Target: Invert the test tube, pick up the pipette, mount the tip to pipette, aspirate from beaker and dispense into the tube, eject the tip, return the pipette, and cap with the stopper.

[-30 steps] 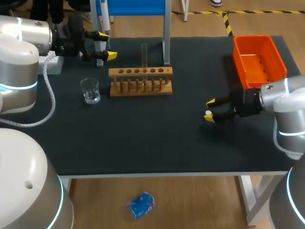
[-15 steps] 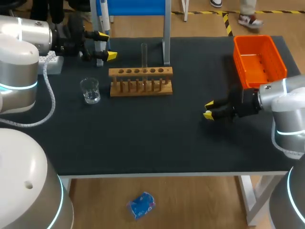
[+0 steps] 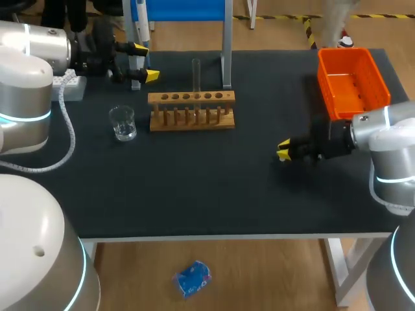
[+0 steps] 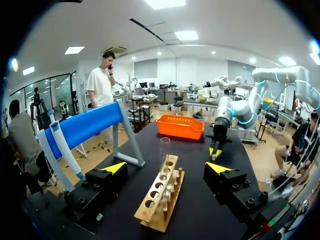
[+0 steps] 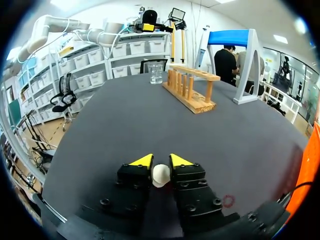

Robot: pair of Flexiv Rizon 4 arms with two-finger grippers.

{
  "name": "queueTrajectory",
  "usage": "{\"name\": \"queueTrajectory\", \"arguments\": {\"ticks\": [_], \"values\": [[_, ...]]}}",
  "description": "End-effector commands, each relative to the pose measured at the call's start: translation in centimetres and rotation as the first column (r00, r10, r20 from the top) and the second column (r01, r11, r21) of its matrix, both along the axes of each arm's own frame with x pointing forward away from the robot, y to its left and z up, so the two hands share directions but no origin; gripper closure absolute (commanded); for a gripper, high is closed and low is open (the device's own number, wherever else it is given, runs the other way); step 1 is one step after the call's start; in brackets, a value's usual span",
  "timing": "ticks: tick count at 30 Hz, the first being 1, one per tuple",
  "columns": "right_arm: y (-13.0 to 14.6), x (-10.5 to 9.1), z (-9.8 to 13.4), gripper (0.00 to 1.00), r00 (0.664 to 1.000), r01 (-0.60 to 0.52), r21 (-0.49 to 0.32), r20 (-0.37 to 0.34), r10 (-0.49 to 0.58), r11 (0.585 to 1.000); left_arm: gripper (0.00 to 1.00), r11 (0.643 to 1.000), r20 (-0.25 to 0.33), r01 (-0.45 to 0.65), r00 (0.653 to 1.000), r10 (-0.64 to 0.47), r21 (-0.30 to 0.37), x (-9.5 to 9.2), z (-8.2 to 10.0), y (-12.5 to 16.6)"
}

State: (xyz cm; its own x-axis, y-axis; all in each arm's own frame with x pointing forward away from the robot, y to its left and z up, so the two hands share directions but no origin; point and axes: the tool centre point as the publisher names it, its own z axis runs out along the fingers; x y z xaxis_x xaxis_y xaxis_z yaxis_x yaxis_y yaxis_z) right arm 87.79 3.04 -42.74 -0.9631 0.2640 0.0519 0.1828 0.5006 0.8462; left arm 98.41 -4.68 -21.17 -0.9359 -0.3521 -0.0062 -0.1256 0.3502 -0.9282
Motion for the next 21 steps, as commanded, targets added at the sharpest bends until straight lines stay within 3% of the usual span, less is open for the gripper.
{"name": "queueTrajectory", "arguments": {"ticks": [1, 2, 3, 8, 16, 21], "values": [[0.02, -0.01, -0.10, 0.39, 1.000, 0.002, 0.002, 0.002, -0.002, 1.000, 0.00, 1.000, 0.000, 0.000, 1.000, 0.000, 0.001, -0.08, 0.04, 0.06], [0.03, -0.04, -0.08, 0.26, 1.000, 0.002, 0.003, 0.002, -0.002, 1.000, 0.00, 1.000, 0.000, 0.000, 1.000, 0.000, 0.001, -0.08, 0.04, 0.06], [0.03, -0.05, -0.08, 0.04, 1.000, 0.002, 0.002, 0.002, -0.002, 1.000, 0.00, 1.000, 0.000, 0.000, 1.000, 0.000, 0.001, -0.08, 0.04, 0.06], [0.05, -0.11, -0.07, 0.00, 1.000, 0.001, 0.002, 0.002, -0.001, 1.000, 0.00, 1.000, 0.000, 0.000, 1.000, 0.000, 0.001, -0.08, 0.04, 0.06], [-0.02, -0.13, -0.20, 0.39, 1.000, 0.004, 0.004, -0.002, -0.004, 1.000, 0.00, 1.000, 0.000, 0.000, 1.000, 0.000, 0.001, -0.08, 0.04, 0.06], [-0.16, -0.21, -0.37, 0.44, 1.000, 0.005, 0.005, -0.006, -0.005, 1.000, 0.00, 1.000, 0.000, 0.000, 1.000, 0.000, 0.001, -0.08, 0.04, 0.06]]}}
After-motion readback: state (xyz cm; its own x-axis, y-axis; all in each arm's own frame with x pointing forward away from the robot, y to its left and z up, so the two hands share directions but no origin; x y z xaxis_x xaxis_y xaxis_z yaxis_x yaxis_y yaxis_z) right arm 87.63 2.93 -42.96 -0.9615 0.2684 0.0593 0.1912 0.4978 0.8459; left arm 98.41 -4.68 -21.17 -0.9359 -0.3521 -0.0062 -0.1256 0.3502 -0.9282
